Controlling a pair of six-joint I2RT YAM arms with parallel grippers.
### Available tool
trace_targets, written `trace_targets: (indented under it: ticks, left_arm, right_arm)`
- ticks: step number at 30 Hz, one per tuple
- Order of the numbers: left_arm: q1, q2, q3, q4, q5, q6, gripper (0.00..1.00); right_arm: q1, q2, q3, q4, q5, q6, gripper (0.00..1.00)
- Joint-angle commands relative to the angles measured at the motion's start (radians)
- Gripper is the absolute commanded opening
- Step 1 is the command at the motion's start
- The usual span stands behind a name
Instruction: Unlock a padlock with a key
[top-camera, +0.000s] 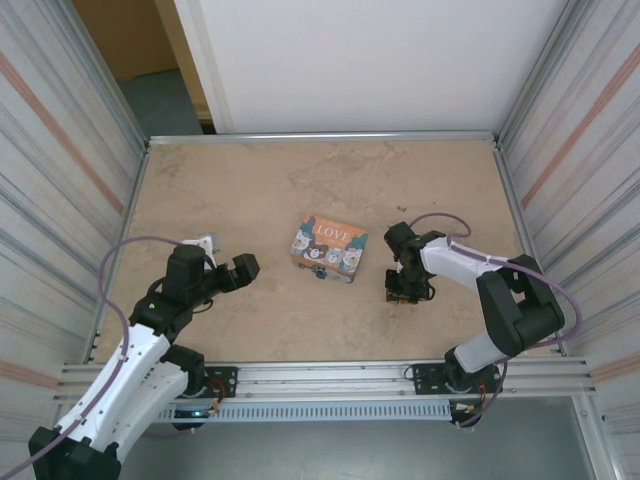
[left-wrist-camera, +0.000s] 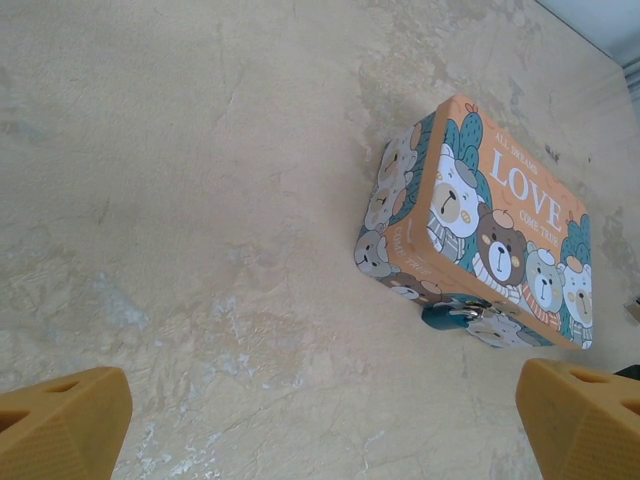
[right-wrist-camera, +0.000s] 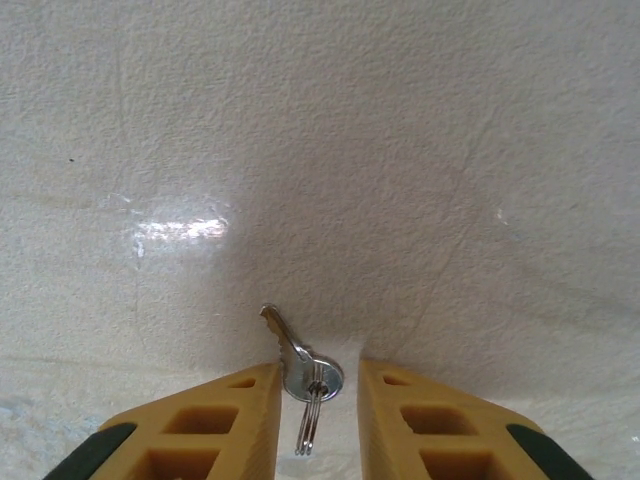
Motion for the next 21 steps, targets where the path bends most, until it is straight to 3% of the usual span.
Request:
trace_targets:
  ticks: [1, 12, 21]
  left_arm:
    - [0.007, -0.008, 0.011, -0.021, -0.016, 0.026, 0.99]
    - [0.011, -0.014, 0.026, -0.045, -0.023, 0.033, 0.99]
    - [0.012, -0.029, 0.045, -0.068, -0.024, 0.033, 0.99]
  right_arm:
    - [-0.005, 0.033, 0.012, 0.021, -0.021, 0.009, 0.20]
    - [-0.001, 0.047, -0.004, 0.030, -0.022, -0.003, 0.05]
    - [-0.001, -0.042, -0.006, 0.028, -0.014, -0.001, 0.00]
